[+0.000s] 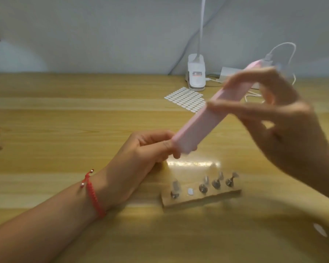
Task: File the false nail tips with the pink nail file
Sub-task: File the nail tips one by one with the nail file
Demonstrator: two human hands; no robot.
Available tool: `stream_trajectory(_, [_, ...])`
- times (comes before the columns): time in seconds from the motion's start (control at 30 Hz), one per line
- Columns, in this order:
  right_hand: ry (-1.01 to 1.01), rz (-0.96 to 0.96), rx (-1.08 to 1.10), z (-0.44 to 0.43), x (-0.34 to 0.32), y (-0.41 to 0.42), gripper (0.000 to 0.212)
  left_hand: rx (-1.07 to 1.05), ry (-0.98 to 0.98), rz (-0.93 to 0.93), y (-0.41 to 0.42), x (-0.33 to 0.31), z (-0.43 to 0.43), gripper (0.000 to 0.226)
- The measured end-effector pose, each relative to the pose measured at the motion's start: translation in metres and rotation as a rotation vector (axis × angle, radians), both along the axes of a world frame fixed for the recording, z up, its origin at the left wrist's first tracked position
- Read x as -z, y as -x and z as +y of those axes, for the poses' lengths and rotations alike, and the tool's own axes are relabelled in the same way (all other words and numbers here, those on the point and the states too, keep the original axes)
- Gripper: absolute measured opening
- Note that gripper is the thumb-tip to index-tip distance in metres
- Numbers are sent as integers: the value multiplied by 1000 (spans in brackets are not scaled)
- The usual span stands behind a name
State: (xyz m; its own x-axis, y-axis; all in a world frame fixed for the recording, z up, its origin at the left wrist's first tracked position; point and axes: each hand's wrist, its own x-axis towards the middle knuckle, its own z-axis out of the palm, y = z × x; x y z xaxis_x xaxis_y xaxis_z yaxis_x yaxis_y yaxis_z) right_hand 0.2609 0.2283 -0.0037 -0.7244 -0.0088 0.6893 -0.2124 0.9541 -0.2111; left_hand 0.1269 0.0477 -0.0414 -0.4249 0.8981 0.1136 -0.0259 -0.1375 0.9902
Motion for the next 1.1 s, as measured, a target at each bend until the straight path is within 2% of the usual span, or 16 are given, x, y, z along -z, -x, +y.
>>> stream_trajectory(0.03, [-44,10,16,2,0,-1,37,-23,9,2,0,0,1,23])
stream_trajectory(0.17, [82,-136,-76,-36,31,-1,37,5,-10,-43,-2,-1,1,11])
stream_trajectory(0.27, [-69,-15,1,-8,13,-2,37,14,-21,-8,-1,0,0,24])
stream_trajectory(0.37, [-80,49,86,0,2,-2,42,-22,-4,31,-2,1,2,33])
stream_trajectory(0.43, [-76,1,-44,-23,25,-7,30,3,-7,-12,-4,-1,2,24])
stream_trajectory(0.5, [-137,-61,-187,-37,33,-10,29,28,-23,-16,-3,0,0,20])
stream_trajectory(0.53, [-139,-60,-186,-30,28,-9,31,31,-22,-6,-3,0,0,21])
stream_trajectory(0.67, [-87,50,95,6,3,-3,42,-3,-5,4,-1,1,1,27])
stream_trajectory(0.77, [-143,12,-77,-25,28,-7,31,45,-14,-28,-3,0,1,14])
stream_trajectory(0.83, [-204,-14,-174,-30,29,-8,30,51,-34,-24,-2,1,0,16])
stream_trajectory(0.9, [-137,7,-62,-7,15,-6,29,39,-38,-17,-2,1,0,19])
stream_trajectory(0.97, [-93,40,60,9,5,-2,40,11,-29,-2,-2,1,0,21])
stream_trajectory(1.03, [-88,26,0,-4,17,-4,35,15,-39,6,-2,2,0,23])
stream_trajectory(1.1, [-176,-7,-147,-29,34,-7,34,12,-37,20,-3,2,0,29])
